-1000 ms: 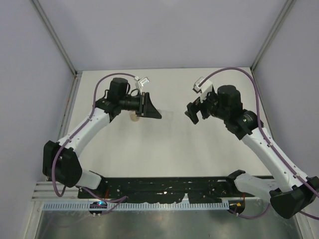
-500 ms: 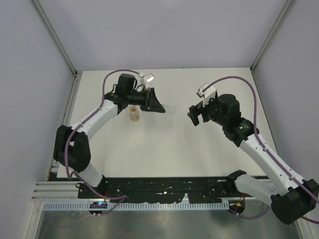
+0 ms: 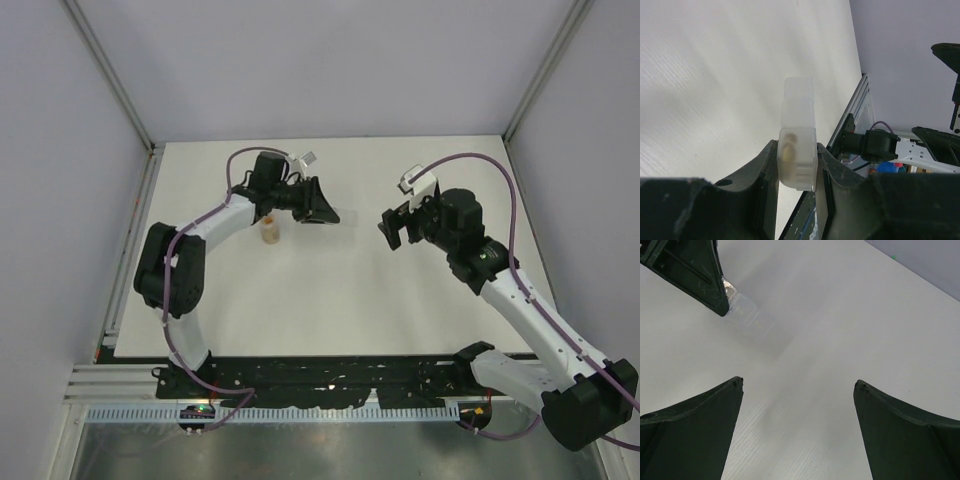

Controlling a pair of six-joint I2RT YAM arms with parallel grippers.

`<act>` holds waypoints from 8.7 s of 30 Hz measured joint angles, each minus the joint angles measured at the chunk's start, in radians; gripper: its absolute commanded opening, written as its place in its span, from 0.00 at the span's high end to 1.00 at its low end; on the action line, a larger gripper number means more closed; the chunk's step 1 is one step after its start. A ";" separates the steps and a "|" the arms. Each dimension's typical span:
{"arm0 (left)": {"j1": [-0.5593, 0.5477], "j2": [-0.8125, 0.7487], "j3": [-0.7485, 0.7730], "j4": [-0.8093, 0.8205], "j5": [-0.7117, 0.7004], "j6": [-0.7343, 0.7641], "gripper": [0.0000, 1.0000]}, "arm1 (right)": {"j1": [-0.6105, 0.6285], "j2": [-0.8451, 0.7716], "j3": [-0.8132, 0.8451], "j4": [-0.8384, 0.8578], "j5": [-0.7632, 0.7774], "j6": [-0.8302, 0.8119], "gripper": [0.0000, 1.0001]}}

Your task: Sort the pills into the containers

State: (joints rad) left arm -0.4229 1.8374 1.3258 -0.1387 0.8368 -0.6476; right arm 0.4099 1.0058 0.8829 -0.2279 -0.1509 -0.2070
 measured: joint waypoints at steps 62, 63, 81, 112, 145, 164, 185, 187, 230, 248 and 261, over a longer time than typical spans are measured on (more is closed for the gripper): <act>-0.114 0.328 0.151 -0.039 -0.119 0.008 0.65 | 0.000 -0.044 -0.044 0.018 -0.031 -0.049 0.05; -0.114 0.328 0.153 -0.040 -0.119 0.010 0.63 | 0.000 -0.044 -0.045 0.018 -0.032 -0.049 0.05; -0.114 0.354 0.171 -0.098 -0.143 0.034 0.47 | 0.000 -0.044 -0.046 0.018 -0.035 -0.050 0.05; -0.118 0.339 0.215 -0.177 -0.231 0.115 0.35 | 0.000 -0.044 -0.046 0.018 -0.035 -0.053 0.05; -0.118 -0.269 0.023 -0.264 -0.528 0.515 0.22 | -0.022 -0.065 -0.058 0.018 0.004 -0.061 0.05; -0.087 -0.850 -0.143 -0.286 -0.835 0.684 0.00 | -0.026 -0.063 -0.065 0.018 0.010 -0.068 0.05; 0.085 -1.066 -0.396 -0.272 -0.869 0.654 0.00 | -0.026 -0.047 -0.060 0.013 0.028 -0.022 0.05; 0.101 -1.066 -0.409 -0.264 -0.863 0.647 0.00 | -0.027 -0.047 -0.060 0.012 0.035 -0.021 0.05; 0.196 -1.046 -0.666 0.149 -0.788 0.577 0.00 | -0.028 -0.069 -0.099 0.121 0.403 0.002 0.05; 0.209 -1.068 -0.743 0.226 -0.771 0.578 0.00 | -0.028 -0.070 -0.161 0.214 0.442 -0.053 0.05; 0.216 -1.070 -0.760 0.255 -0.760 0.577 0.00 | -0.028 -0.079 -0.175 0.219 0.439 -0.060 0.05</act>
State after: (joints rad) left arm -0.2070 0.7670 0.5659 0.1162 0.0765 -0.0708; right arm 0.3817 0.9264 0.7078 -0.0086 0.2886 -0.2665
